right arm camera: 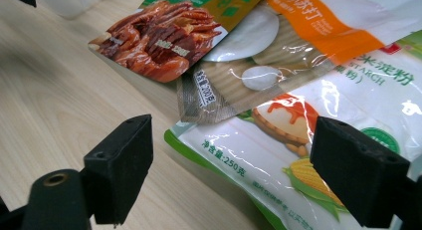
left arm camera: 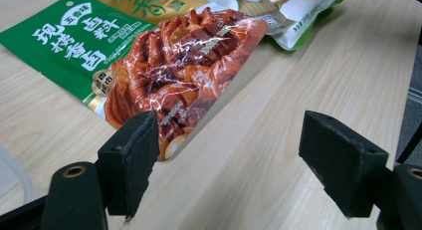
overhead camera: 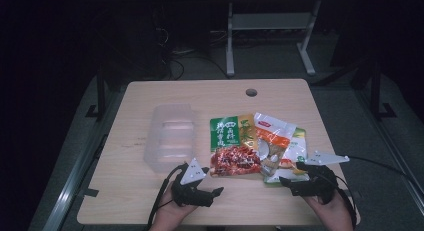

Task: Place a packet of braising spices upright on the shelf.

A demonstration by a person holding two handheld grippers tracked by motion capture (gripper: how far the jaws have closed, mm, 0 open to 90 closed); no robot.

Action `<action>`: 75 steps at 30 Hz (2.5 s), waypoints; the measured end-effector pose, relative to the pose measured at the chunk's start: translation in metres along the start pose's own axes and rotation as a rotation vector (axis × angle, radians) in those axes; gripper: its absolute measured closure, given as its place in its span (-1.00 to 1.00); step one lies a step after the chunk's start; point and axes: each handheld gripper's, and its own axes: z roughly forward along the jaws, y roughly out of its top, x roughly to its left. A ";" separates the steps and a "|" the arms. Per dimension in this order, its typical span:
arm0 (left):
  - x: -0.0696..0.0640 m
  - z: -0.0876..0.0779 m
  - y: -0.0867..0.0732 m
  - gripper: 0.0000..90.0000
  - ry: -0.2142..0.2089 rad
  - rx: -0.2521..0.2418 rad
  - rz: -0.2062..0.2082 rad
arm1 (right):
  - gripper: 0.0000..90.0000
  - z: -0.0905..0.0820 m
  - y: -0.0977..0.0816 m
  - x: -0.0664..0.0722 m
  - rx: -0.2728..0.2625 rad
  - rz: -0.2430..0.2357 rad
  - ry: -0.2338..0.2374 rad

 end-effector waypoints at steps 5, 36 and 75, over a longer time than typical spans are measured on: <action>0.001 0.005 0.003 -0.47 -0.001 0.002 -0.034 | -0.68 0.004 0.005 -0.001 0.001 0.001 0.010; 0.006 0.074 0.035 0.24 0.142 0.075 -0.086 | -0.60 0.077 0.149 -0.009 0.152 -0.003 0.023; 0.012 0.097 0.036 0.56 0.167 0.214 -0.025 | 0.01 0.163 0.153 -0.043 0.328 0.119 0.048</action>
